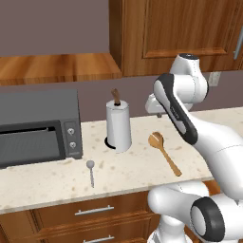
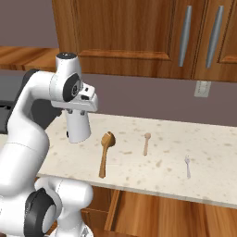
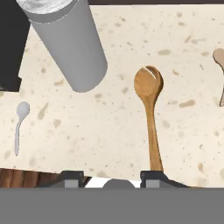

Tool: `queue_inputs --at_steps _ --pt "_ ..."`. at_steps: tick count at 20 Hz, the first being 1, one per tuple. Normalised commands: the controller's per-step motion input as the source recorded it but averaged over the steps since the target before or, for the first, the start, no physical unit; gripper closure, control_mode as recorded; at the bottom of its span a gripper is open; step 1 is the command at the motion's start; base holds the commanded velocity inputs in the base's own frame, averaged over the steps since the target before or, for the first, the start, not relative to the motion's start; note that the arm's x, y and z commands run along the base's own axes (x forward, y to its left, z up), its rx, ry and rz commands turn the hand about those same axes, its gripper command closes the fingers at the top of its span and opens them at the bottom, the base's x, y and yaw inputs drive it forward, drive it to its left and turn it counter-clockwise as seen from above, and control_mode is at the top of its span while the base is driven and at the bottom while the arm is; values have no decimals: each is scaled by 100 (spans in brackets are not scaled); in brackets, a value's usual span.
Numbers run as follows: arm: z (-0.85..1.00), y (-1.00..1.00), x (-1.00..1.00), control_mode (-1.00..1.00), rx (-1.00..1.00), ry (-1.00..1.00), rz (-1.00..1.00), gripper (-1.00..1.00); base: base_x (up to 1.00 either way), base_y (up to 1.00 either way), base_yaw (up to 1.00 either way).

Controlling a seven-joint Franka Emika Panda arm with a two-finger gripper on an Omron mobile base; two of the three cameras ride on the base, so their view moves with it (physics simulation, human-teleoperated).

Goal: Organize the utensils by type. Pick up the wooden spoons from the counter and place them in the open cabinet. Then pick up the metallic utensils from the counter and place them in the open drawer.

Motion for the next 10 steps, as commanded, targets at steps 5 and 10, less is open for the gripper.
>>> queue_inputs --at_steps 5,10 --pt "-6 -5 -7 -100 0 0 0 -100 0 0 0" --pt "-20 -20 -6 -100 0 4 0 -100 0 0 0"
